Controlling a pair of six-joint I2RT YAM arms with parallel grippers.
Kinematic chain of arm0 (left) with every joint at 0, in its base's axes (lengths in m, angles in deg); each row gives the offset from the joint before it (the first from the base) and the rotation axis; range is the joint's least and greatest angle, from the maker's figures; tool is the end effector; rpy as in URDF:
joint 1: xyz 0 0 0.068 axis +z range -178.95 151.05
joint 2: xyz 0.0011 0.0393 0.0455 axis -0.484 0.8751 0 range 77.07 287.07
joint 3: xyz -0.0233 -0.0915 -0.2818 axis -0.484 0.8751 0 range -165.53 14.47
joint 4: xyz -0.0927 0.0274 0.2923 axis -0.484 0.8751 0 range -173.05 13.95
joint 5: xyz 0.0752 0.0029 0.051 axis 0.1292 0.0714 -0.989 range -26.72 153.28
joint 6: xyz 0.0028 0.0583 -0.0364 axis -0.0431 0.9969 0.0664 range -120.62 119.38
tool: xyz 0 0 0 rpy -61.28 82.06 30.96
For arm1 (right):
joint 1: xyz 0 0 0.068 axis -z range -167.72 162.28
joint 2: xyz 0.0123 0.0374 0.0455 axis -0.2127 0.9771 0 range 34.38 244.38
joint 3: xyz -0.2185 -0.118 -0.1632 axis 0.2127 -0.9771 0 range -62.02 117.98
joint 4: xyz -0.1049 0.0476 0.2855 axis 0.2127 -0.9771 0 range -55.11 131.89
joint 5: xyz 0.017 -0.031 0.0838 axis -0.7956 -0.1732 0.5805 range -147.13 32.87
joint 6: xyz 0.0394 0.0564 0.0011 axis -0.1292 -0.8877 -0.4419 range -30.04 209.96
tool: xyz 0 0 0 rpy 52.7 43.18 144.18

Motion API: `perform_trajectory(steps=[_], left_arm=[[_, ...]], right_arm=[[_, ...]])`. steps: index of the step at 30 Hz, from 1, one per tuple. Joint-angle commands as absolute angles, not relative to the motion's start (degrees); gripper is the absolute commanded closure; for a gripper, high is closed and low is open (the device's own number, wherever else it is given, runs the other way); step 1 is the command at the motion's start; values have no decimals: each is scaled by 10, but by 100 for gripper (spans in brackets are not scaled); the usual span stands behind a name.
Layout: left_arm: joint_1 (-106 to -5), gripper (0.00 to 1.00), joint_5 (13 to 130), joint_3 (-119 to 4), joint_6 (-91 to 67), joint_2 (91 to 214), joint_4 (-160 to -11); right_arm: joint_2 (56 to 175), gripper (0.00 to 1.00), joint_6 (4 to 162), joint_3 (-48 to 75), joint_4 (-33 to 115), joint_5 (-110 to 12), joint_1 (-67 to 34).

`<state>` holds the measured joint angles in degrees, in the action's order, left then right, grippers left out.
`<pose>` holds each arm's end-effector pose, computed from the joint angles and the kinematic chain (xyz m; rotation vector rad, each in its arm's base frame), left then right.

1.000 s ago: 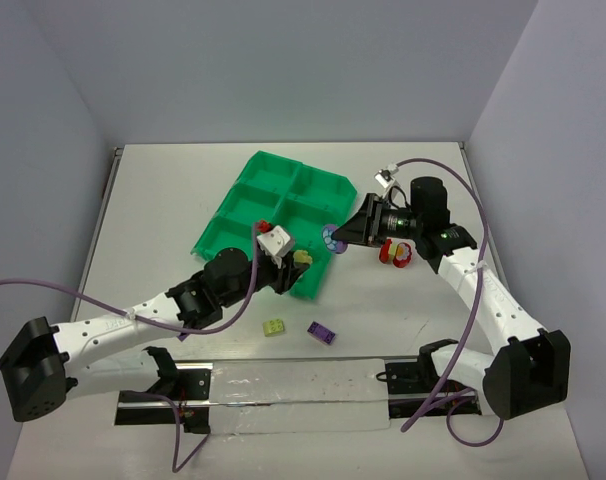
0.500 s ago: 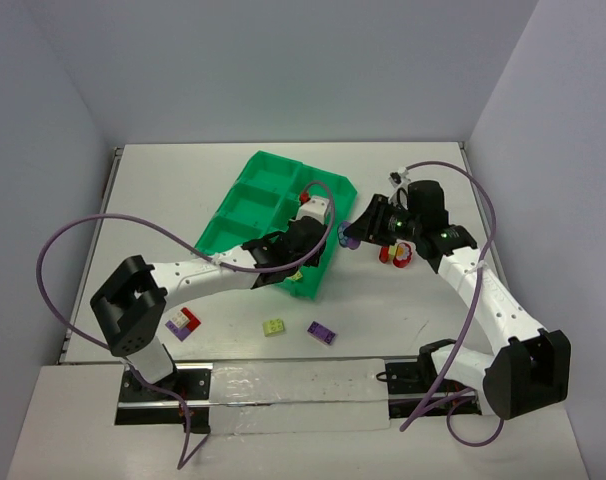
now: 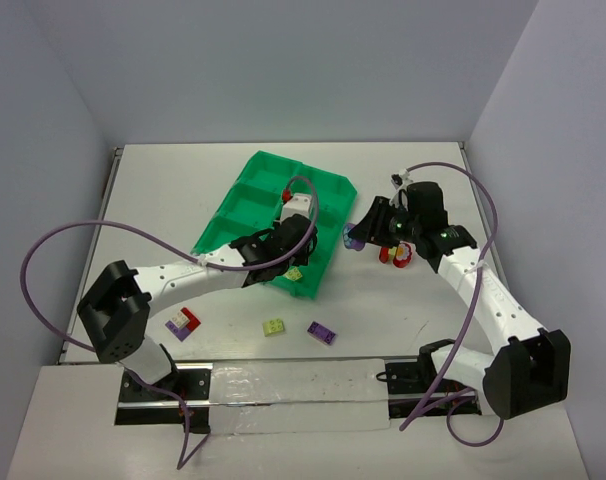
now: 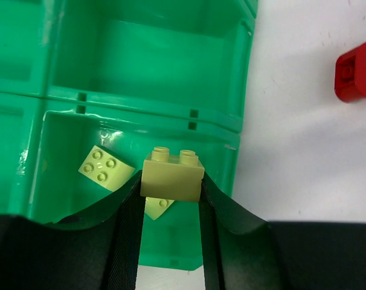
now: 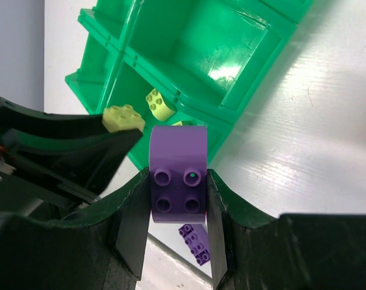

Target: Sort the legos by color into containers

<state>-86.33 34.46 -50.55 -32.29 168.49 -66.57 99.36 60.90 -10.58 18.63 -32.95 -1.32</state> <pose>0.2420 -0.3284 0.2420 0.2503 2.2088 -0.2710 0.2839 0.0921 0.2902 0.0642 2.2881 0.8686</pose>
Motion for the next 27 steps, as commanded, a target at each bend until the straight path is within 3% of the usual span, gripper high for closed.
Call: perform_trajectory(steps=[1,2,4,5,8,15,21,27], left_arm=[[-849,71,345,-496,-349,1661,-654],[-847,62,348,-492,-349,1660,-655],[-842,30,364,-487,-347,1653,-658],[-840,22,371,-488,-346,1652,-656],[-838,10,379,-494,-345,1649,-644],[-829,9,360,-495,-361,1585,-612],[-761,9,369,-466,-403,1484,-596],[-694,1,405,-411,-434,1391,-593]], right_arm=[[997,97,613,-92,210,-330,-11],[997,97,613,-93,211,-330,-11],[1001,95,613,-89,210,-335,-13],[1005,95,615,-85,210,-339,-17],[1023,93,612,-64,214,-356,-36],[1098,87,605,-7,235,-402,-92],[1198,86,608,62,249,-425,-114],[1268,83,611,106,254,-431,-117]])
